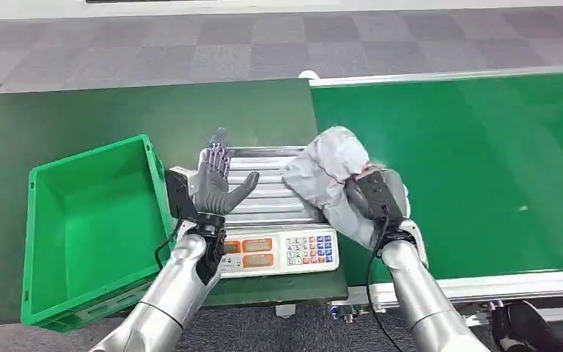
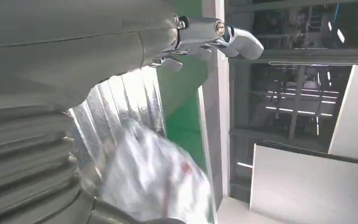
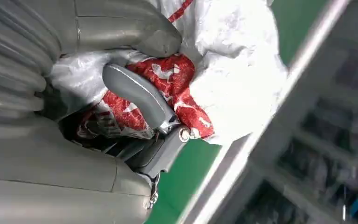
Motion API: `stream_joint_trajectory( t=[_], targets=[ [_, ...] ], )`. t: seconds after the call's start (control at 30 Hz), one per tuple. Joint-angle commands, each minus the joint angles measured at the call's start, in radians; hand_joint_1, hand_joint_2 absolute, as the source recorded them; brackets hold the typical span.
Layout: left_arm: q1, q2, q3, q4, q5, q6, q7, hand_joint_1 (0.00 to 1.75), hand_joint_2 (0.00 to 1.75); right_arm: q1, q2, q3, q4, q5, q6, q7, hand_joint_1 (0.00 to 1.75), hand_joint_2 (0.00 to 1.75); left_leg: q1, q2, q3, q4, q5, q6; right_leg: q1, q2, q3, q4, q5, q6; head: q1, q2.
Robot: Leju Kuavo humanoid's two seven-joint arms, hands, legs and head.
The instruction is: Moved the parcel from conveyor to table for the left to box.
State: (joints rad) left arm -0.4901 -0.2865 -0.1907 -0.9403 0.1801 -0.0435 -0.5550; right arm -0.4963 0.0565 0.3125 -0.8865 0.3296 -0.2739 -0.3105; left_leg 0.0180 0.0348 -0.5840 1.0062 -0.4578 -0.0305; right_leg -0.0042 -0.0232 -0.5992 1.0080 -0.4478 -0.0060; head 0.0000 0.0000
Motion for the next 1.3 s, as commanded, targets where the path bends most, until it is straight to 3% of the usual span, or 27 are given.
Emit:
stream_joint_trajectory(
  t=[0.03, 0.37, 0.63, 1.3],
  targets=[
    [-0.057, 0.014, -0.016, 0.089, 0.006, -0.007, 0.006, 0.0, 1.75, -0.122, 0.061, 0.131, 0.184, -0.006, 0.028, 0.009, 1.75, 1.75, -0.001, 0.0, 0.001, -0.001, 0.0, 0.001, -0.001, 0.004, 0.0, 0.0, 0.001, 0.0, 0.0, 0.0],
    [-0.087, 0.008, -0.027, 0.137, 0.001, -0.023, 0.007, 0.0, 1.75, -0.085, 0.028, 0.173, 0.111, -0.042, 0.058, 0.038, 1.75, 1.75, -0.001, -0.004, 0.001, -0.001, 0.001, 0.002, -0.001, 0.001, 0.001, 0.0, 0.0, 0.001, 0.0, 0.0],
    [-0.097, 0.011, -0.031, 0.149, -0.006, -0.024, -0.001, 0.0, 1.75, -0.152, 0.051, 0.198, 0.229, -0.072, 0.146, 0.049, 1.75, 1.75, -0.001, -0.001, 0.001, 0.0, 0.001, 0.001, -0.001, 0.002, -0.001, 0.0, 0.001, 0.0, 0.0, 0.0],
    [-0.1, 0.013, -0.057, 0.15, -0.011, 0.005, -0.015, 0.0, 1.75, -0.384, 0.077, 0.167, 0.422, -0.098, 0.224, 0.057, 1.75, 1.75, -0.001, -0.001, -0.001, 0.0, 0.001, 0.001, -0.001, 0.002, -0.002, 0.002, 0.0, 0.0, 0.0, 0.0]
  ],
)
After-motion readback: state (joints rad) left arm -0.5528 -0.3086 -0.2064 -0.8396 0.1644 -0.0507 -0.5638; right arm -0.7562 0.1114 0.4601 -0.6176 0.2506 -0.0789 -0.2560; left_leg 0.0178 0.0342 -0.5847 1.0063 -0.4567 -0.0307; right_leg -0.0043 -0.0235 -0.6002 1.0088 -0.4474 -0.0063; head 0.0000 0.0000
